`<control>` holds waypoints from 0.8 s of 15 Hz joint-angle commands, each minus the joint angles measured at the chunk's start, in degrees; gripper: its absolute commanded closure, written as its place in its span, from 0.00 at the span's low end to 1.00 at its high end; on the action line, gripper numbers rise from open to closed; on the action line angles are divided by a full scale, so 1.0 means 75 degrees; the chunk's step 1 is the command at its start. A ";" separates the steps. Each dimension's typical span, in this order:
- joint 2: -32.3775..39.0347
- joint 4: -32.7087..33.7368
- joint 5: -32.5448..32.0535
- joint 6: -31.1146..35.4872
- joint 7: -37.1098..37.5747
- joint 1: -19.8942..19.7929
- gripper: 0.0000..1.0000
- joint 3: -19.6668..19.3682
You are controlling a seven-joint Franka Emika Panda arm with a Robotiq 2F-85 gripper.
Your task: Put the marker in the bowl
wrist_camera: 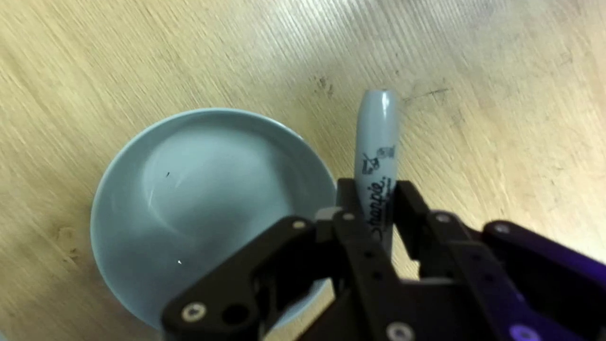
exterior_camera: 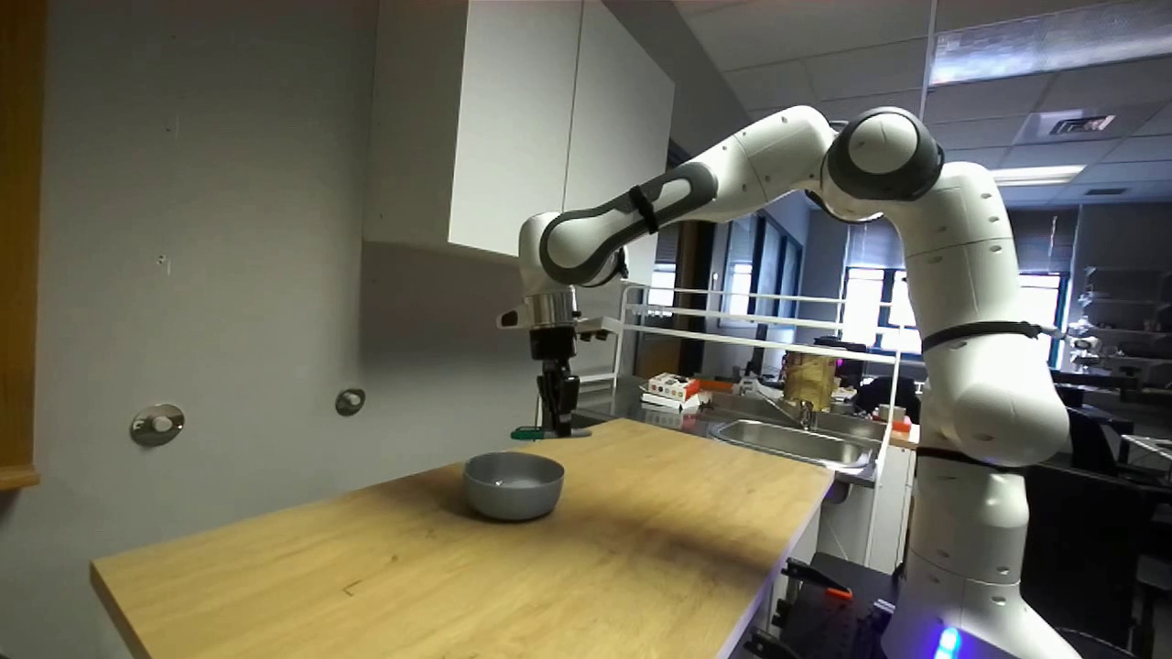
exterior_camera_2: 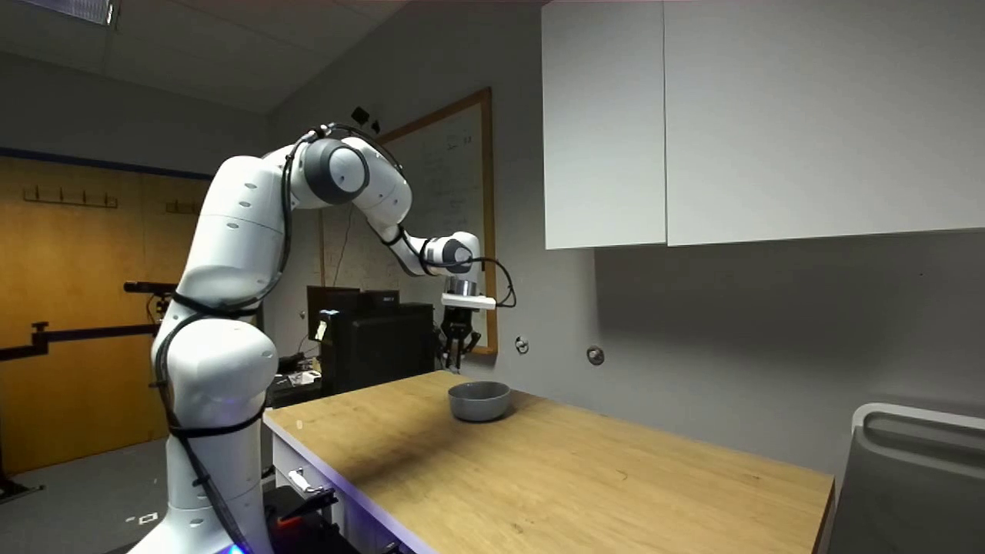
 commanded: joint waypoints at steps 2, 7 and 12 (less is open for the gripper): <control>0.0975 0.1168 -0.0264 -0.0694 0.0183 0.0018 0.93 0.0068; 0.1638 0.1846 -0.0303 -0.1181 0.0136 0.0041 0.93 0.0123; 0.2051 0.2319 -0.0465 -0.1600 0.0189 0.0121 0.47 0.0111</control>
